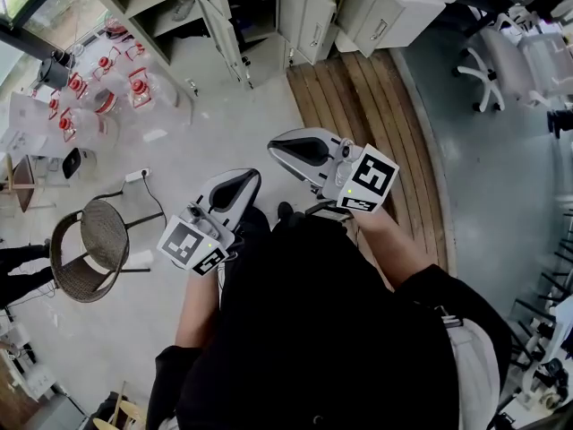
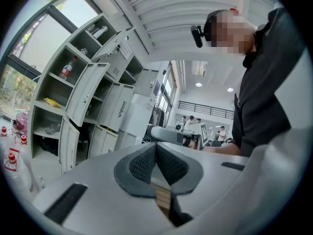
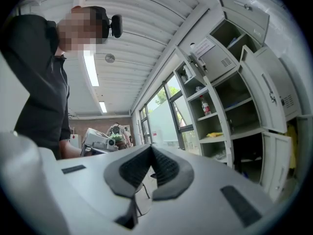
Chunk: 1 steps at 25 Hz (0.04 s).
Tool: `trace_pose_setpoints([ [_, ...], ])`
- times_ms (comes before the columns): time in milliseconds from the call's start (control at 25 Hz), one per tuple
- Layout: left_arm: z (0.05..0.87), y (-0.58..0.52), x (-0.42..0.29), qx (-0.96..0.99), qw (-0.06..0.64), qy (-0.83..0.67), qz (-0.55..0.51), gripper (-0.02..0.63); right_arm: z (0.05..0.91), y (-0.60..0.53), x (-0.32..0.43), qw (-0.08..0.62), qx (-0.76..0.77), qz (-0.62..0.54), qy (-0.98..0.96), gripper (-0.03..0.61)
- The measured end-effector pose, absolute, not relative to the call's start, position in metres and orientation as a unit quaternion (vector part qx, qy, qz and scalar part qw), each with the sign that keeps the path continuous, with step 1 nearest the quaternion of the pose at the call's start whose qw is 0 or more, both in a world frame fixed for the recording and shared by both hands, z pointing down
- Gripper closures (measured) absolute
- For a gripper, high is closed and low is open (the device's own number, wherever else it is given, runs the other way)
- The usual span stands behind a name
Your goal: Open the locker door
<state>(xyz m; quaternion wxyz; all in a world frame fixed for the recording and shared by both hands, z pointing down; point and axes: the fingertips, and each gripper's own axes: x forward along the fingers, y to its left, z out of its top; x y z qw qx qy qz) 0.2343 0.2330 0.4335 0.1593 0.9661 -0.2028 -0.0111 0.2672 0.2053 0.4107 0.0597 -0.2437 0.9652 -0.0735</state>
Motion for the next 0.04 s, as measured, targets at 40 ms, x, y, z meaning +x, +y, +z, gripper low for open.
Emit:
trace_pose_setpoints([
  [40, 0.4361, 0.2329, 0.2345, 0.966, 0.162, -0.203, -0.009, 0.598, 0.4128, 0.2063, 0.2659, 0.058, -0.240, -0.074, 0.966, 0.568],
])
